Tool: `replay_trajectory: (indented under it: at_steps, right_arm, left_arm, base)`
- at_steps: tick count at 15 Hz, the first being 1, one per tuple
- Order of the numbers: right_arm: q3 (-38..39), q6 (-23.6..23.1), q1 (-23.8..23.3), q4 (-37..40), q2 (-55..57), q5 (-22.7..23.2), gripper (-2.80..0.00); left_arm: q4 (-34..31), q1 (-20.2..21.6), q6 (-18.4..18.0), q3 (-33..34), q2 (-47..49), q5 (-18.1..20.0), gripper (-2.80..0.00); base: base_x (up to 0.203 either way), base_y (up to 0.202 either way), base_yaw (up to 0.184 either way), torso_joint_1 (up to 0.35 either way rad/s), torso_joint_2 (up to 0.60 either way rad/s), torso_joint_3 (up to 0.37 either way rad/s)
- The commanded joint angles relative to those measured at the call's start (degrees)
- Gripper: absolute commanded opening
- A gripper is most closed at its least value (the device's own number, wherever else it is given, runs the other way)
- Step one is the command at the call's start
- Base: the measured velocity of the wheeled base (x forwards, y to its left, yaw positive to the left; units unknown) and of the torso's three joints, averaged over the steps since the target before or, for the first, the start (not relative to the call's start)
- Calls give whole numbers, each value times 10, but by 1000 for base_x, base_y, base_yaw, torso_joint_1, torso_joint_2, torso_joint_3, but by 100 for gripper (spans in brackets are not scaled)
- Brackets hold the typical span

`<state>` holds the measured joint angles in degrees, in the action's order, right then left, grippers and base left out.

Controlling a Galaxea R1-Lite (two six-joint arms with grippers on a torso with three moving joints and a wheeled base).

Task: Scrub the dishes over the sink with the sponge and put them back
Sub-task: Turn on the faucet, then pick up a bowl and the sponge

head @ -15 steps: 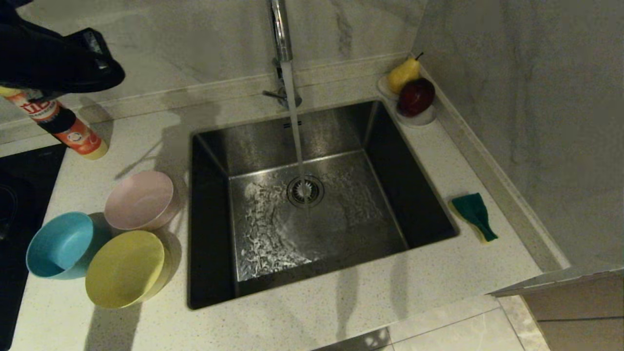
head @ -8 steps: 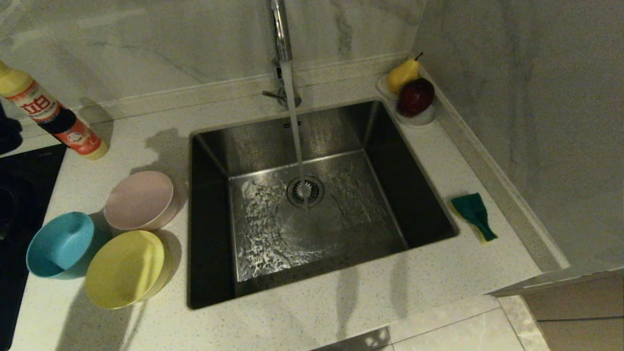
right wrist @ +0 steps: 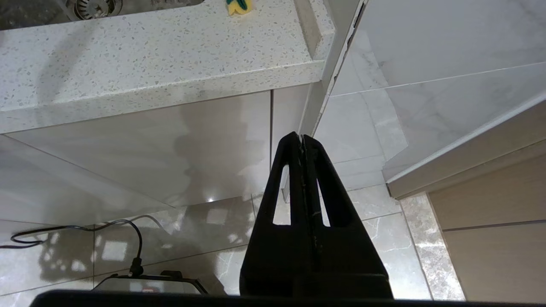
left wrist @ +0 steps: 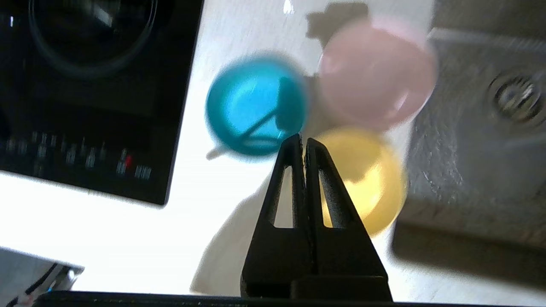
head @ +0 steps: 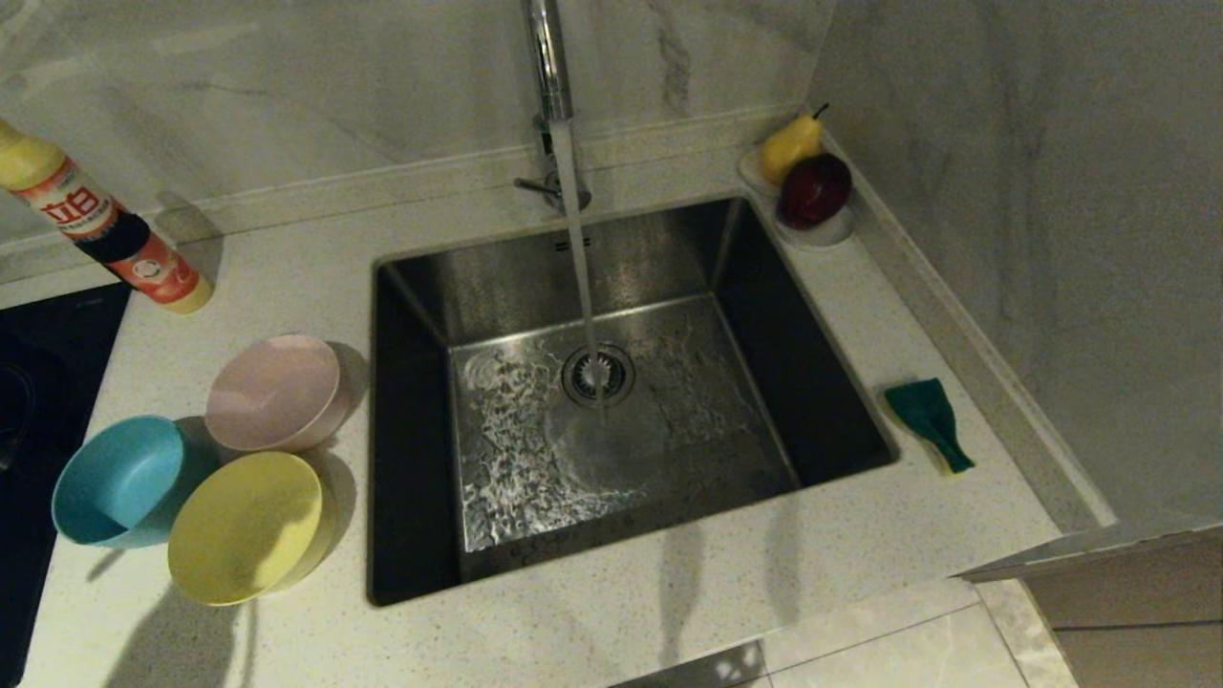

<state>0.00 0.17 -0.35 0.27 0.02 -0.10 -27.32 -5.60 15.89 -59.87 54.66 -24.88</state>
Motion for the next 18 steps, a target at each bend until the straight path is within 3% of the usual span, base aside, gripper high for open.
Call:
replay_trajectory:
  at_steps: [1,5,10,12,15,18]
  right_arm:
    - [0,0,0,0,1,0,-280]
    - [0,0,0,0,1,0,-280]
    - [0,0,0,0,1,0,-280]
    - [0,0,0,0,0,0,-280]
    - [0,0,0,0,1,0,-280]
    - [0,0,0,0,1,0,-280]
  left_arm:
    - [26,1,1,88,-90,-5,-280]
    - [71,7,-2,167,-203,-51,-280]
    - [71,54,-7,284,-364,-51,-280]
    - [73,59,-38,332,-445,0,-280]
    - [79,61,-134,408,-546,133,-280]
    - [158,61,-166,520,-546,222,-280]
  base:
    - [0,0,0,0,0,0]
    - [0,0,0,0,0,0]
    - [0,0,0,0,0,0]
    - [0,0,0,0,0,0]
    - [0,0,0,0,0,0]
    - [0,0,0,0,0,0]
